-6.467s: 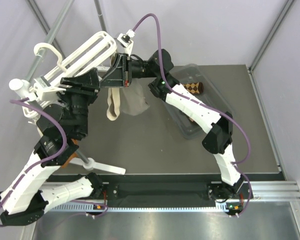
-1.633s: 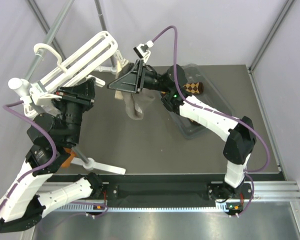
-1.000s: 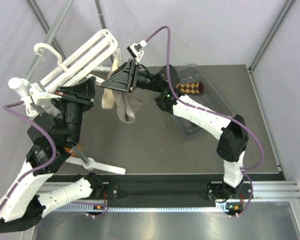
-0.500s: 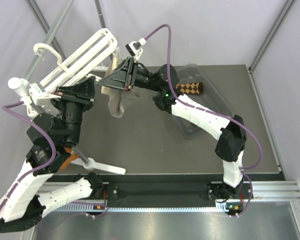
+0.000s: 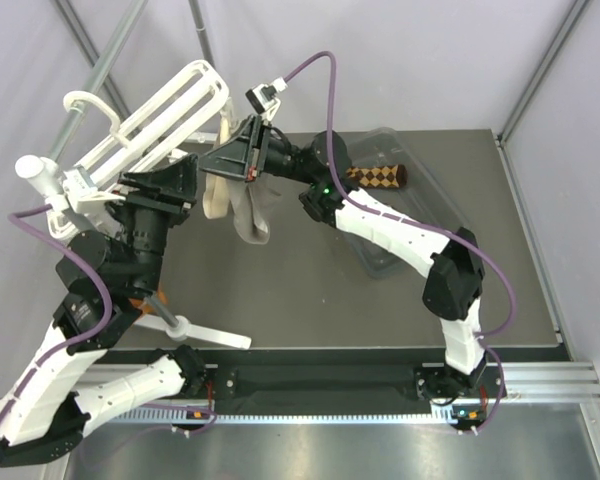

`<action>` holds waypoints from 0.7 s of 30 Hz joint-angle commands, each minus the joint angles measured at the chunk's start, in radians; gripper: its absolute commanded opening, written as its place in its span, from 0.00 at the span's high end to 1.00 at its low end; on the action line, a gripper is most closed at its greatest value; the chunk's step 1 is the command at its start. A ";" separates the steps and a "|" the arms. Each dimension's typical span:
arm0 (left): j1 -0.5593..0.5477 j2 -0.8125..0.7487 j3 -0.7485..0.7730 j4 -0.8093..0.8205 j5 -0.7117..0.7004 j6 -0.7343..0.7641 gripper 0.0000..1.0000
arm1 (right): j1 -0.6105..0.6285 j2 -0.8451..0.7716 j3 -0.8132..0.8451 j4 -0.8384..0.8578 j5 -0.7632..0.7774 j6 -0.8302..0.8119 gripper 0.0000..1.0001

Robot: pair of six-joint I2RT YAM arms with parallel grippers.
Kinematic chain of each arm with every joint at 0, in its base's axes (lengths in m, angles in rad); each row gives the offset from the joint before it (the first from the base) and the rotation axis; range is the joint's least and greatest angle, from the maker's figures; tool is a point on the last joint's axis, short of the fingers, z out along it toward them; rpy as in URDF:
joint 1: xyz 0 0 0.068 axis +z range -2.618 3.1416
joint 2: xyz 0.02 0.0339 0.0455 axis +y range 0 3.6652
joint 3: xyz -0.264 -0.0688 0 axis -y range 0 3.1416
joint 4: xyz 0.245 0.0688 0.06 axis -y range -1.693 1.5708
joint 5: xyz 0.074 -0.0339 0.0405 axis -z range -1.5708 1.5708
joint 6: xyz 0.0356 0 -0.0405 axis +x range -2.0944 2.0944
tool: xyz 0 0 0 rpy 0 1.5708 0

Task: Clip the socks to the hanger
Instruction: Open the clamp at the hanger.

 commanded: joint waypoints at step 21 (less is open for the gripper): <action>-0.007 -0.036 -0.023 -0.033 -0.110 -0.062 0.37 | 0.022 0.001 0.006 0.061 0.022 0.013 1.00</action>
